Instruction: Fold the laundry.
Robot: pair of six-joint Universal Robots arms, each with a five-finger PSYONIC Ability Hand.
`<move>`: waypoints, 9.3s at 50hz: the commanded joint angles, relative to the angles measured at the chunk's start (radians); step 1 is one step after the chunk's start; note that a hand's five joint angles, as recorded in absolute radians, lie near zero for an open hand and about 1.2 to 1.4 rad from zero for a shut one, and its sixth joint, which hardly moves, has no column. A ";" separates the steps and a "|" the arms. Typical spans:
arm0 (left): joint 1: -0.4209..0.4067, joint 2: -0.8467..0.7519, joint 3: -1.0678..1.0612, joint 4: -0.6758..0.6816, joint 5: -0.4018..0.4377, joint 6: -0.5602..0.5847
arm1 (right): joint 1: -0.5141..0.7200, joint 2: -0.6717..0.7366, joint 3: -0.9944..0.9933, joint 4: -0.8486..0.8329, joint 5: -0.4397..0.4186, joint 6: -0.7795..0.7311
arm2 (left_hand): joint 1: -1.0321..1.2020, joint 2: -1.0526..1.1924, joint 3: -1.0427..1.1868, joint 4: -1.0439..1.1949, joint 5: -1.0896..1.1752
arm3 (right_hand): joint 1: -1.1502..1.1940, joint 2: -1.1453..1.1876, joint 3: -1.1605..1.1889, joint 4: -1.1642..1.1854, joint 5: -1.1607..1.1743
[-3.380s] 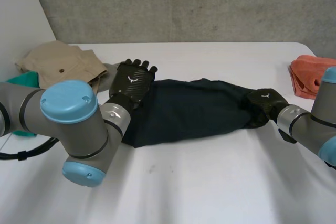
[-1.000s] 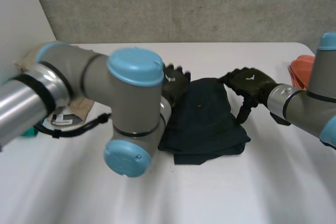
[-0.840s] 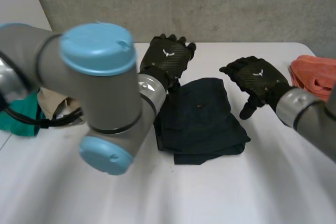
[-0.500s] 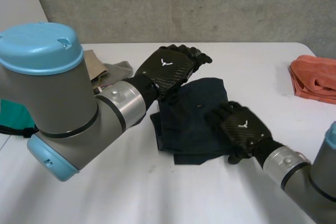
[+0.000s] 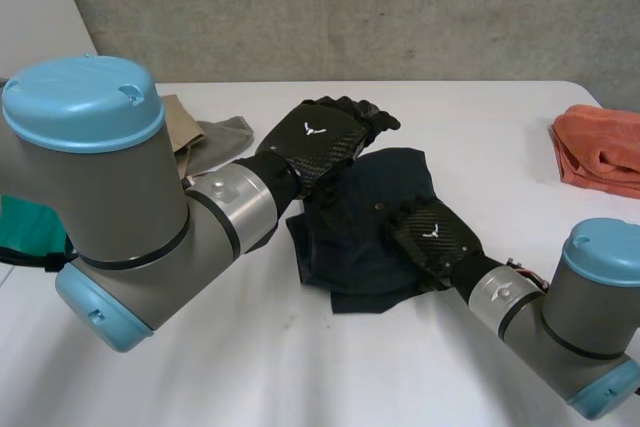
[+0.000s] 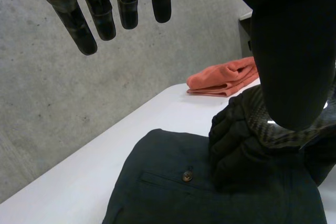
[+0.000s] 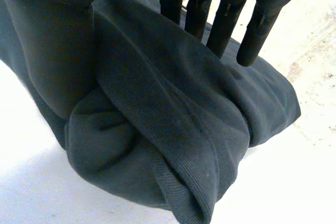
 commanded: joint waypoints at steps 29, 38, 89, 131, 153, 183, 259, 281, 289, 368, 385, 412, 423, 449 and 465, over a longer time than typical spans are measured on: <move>0.023 0.005 -0.001 0.006 -0.002 -0.002 | -0.154 0.065 -0.550 0.158 0.016 0.061 | 0.010 -0.008 -0.012 -0.014 -0.021 | 0.862 0.870 0.860 0.860 0.876; 0.020 0.005 0.008 0.031 -0.003 -0.002 | -0.347 0.113 -0.826 -0.074 0.010 0.386 | 0.010 -0.008 -0.012 -0.014 -0.021 | 0.862 0.870 0.860 0.860 0.876; 0.000 0.003 -0.026 0.031 -0.005 0.001 | -0.808 0.432 -0.804 -0.090 -0.304 0.528 | 0.016 -0.002 -0.006 -0.008 -0.015 | -0.360 -0.352 -0.362 -0.362 -0.345; 0.555 0.030 -0.006 0.162 -0.273 0.296 | -0.388 -0.383 -0.077 0.053 -0.281 0.219 | -0.011 -0.029 -0.032 -0.034 -0.042 | -0.360 -0.352 -0.362 -0.362 -0.345; 0.759 -0.408 0.174 0.188 0.130 0.479 | -0.251 -0.294 0.074 0.306 -0.140 -0.089 | 0.250 0.232 0.229 0.227 0.219 | -0.360 -0.352 -0.362 -0.362 -0.345; 0.350 0.089 0.007 0.204 0.034 0.037 | -0.283 -0.452 -0.009 0.305 0.015 0.064 | 1.207 1.189 1.186 1.184 1.176 | -0.360 -0.352 -0.362 -0.362 -0.345; 0.235 -0.492 0.296 -0.037 -0.109 0.324 | -0.015 0.298 -0.885 0.898 0.265 0.472 | 0.793 0.775 0.771 0.769 0.762 | 0.046 0.055 0.044 0.044 0.061; 0.204 -0.344 0.620 0.601 -0.267 0.535 | 0.039 0.135 -1.095 0.082 0.311 0.297 | 1.207 1.189 1.186 1.184 1.176 | 0.862 0.870 0.860 0.860 0.876; 0.192 -0.176 0.407 0.745 -0.275 0.503 | 0.041 0.096 -1.089 0.035 0.321 0.288 | 1.207 1.189 1.186 1.184 1.176 | 0.862 0.870 0.860 0.860 0.876; 0.134 0.081 -0.572 0.124 -0.350 0.060 | -0.122 -0.113 -0.192 0.563 0.130 0.228 | 0.412 0.394 0.390 0.388 0.381 | 0.862 0.870 0.860 0.860 0.876; 0.153 0.098 -0.497 0.198 -0.420 0.078 | -0.124 -0.224 -0.162 0.604 0.128 0.149 | 1.207 1.189 1.186 1.184 1.176 | 0.862 0.870 0.860 0.860 0.876; 0.006 0.120 -0.433 -0.111 -0.431 0.408 | -0.108 -0.251 -0.230 1.051 0.281 -0.464 | 1.207 1.189 1.186 1.184 1.176 | 0.862 0.870 0.860 0.860 0.876; 0.041 -0.139 0.227 0.140 -0.443 0.550 | -0.062 -0.119 -0.679 0.712 0.412 -0.362 | 1.207 1.189 1.186 1.184 1.176 | 0.862 0.870 0.860 0.860 0.876; 0.107 -0.095 -0.113 0.641 -0.439 0.672 | 0.036 0.033 -0.660 0.145 0.386 -0.232 | 1.207 1.189 1.186 1.184 1.176 | 0.862 0.870 0.860 0.860 0.876; 0.066 0.003 -0.432 0.484 -0.463 0.653 | 0.056 0.038 -0.499 0.505 0.389 -0.234 | 1.207 1.189 1.186 1.184 1.176 | 0.862 0.870 0.860 0.860 0.876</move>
